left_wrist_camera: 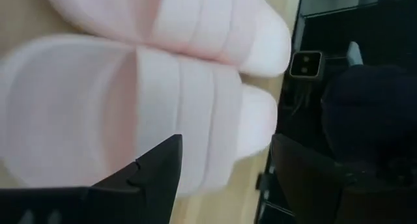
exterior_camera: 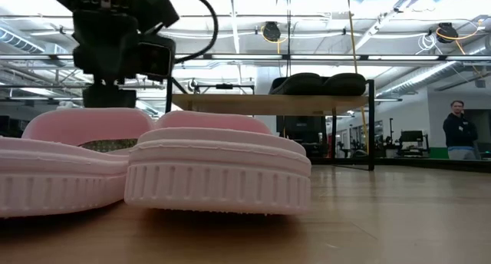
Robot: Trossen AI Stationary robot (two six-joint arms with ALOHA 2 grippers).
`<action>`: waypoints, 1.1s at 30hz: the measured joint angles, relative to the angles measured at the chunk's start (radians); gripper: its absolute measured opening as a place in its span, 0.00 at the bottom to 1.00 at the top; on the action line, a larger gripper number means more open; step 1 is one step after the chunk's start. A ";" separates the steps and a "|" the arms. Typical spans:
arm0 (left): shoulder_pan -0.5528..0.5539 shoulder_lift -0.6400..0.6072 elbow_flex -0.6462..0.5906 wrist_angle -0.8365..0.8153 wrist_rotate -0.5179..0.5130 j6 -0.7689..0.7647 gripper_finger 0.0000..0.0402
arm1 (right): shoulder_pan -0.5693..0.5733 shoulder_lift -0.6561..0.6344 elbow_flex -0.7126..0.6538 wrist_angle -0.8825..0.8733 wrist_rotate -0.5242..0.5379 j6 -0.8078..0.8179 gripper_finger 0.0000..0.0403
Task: Pick and place slides into the shelf
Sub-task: Put the left pink slipper on the shelf
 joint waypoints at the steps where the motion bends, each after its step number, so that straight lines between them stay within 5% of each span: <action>1: 0.004 0.011 0.003 0.013 0.000 0.009 0.59 | 0.000 0.000 0.000 0.003 0.000 0.000 0.40; 33: 0.040 0.062 0.002 -0.043 -0.023 0.059 0.59 | 0.000 0.000 0.000 0.002 0.000 -0.001 0.40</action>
